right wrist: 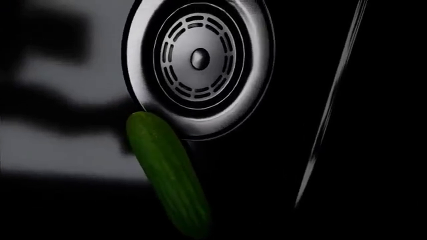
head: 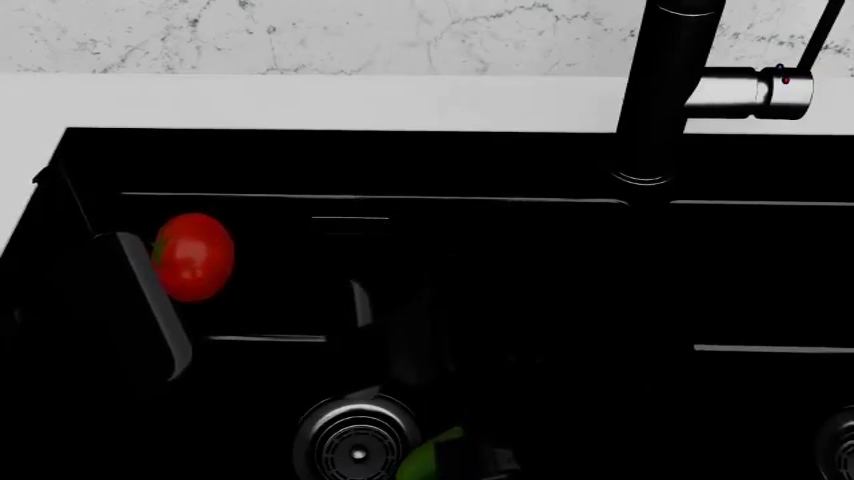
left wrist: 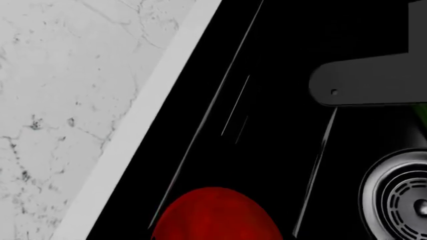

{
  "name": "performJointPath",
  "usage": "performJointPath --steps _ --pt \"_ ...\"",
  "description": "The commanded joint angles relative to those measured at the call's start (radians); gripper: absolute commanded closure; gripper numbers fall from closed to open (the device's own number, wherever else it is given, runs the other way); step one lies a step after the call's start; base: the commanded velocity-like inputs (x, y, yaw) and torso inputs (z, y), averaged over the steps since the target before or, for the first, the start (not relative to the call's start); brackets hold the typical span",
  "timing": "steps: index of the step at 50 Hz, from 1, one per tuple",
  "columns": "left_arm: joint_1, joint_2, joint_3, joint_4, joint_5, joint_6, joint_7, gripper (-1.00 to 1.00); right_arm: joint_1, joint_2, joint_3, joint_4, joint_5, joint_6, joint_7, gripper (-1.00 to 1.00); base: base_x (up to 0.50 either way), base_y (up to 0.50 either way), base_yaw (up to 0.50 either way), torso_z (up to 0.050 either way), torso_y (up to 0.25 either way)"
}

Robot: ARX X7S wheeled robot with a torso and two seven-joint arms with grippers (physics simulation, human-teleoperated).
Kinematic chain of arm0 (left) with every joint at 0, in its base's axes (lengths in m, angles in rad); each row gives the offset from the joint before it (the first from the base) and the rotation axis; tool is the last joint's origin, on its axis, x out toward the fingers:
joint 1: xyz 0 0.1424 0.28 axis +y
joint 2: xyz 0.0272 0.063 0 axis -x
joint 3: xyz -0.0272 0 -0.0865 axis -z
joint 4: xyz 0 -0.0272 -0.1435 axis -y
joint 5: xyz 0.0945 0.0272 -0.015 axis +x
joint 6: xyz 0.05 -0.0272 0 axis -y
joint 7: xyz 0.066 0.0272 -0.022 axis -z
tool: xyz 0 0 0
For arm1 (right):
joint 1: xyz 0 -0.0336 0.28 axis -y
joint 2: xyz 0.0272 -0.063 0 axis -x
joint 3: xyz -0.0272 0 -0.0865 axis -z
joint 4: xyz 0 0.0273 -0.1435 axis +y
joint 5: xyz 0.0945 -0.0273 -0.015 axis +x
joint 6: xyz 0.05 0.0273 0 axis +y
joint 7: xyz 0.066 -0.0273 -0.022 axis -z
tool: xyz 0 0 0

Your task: Pick the vegetables from the sink and place them on the cutting board.

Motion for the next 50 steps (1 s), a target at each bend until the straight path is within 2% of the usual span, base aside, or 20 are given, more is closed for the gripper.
performJointPath --steps 1,19,50 --pt "-0.007 0.044 -0.031 -0.032 -0.036 -0.006 0.041 1.00 -0.027 -0.020 0.022 -0.015 -0.023 -0.017 -0.001 -1.00 0.04 0.00 0.01 0.000 0.000" --pt "-0.005 0.033 -0.033 -0.026 -0.038 -0.014 0.041 1.00 -0.085 -0.020 0.017 -0.012 -0.058 -0.022 -0.057 -1.00 0.04 0.00 0.01 0.000 0.000" --pt "0.000 0.051 -0.025 -0.121 -0.032 0.032 0.037 1.00 -0.172 -0.020 0.018 -0.012 -0.066 -0.009 0.057 -1.00 0.04 0.00 0.01 0.000 0.000"
